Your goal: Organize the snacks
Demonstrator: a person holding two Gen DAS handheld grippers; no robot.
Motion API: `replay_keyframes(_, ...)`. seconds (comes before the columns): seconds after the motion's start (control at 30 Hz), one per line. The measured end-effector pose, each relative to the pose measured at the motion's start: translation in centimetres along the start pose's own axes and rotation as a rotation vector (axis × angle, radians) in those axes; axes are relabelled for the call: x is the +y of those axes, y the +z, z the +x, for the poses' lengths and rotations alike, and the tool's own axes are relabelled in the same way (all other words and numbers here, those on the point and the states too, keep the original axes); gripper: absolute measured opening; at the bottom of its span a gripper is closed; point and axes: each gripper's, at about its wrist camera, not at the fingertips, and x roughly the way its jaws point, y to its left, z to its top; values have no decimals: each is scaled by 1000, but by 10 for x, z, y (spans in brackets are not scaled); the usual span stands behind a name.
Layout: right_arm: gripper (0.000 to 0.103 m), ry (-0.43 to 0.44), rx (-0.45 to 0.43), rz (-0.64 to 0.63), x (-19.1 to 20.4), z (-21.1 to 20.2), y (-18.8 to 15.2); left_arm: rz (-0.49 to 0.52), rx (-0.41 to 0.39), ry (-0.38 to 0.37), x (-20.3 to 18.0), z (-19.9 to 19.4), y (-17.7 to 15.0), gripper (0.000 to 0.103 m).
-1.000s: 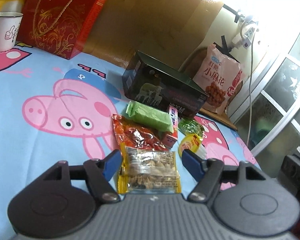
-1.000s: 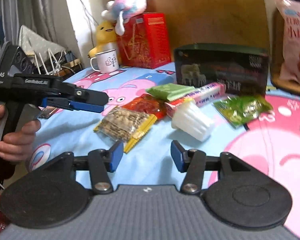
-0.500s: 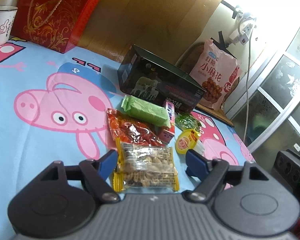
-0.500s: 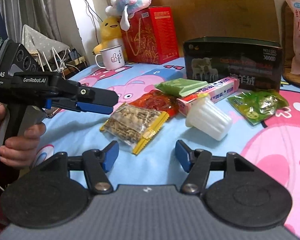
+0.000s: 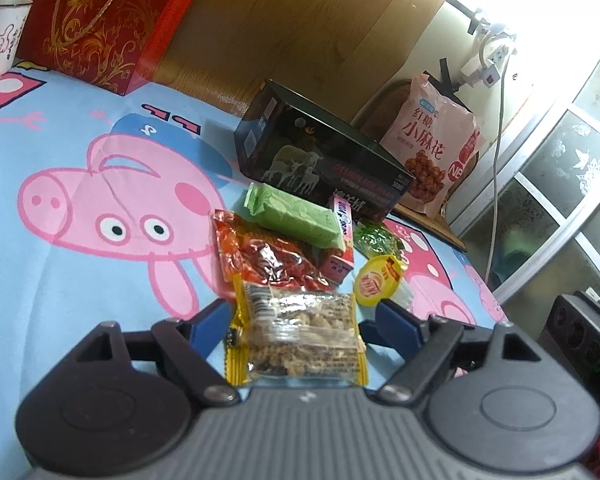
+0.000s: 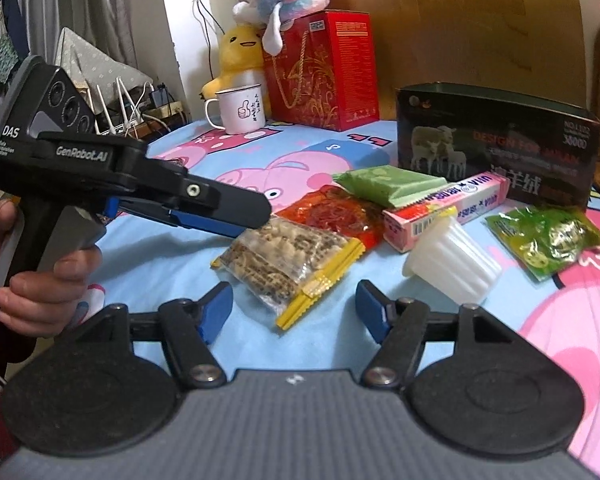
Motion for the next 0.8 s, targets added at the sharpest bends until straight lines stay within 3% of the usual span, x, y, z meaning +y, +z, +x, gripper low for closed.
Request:
replay_keyframes(0.63, 71, 9, -6, 15, -2, -1, 1, 7, 16, -22, -1, 6, -1, 83)
replay_keyframes(0.7, 72, 5, -6, 11, -1, 1, 1, 10, 22, -24, -2, 7, -1, 80)
replay_keyframes(0.8, 71, 4, -5, 5, 0, 4, 2, 14, 41, -30, -3, 10, -1, 64)
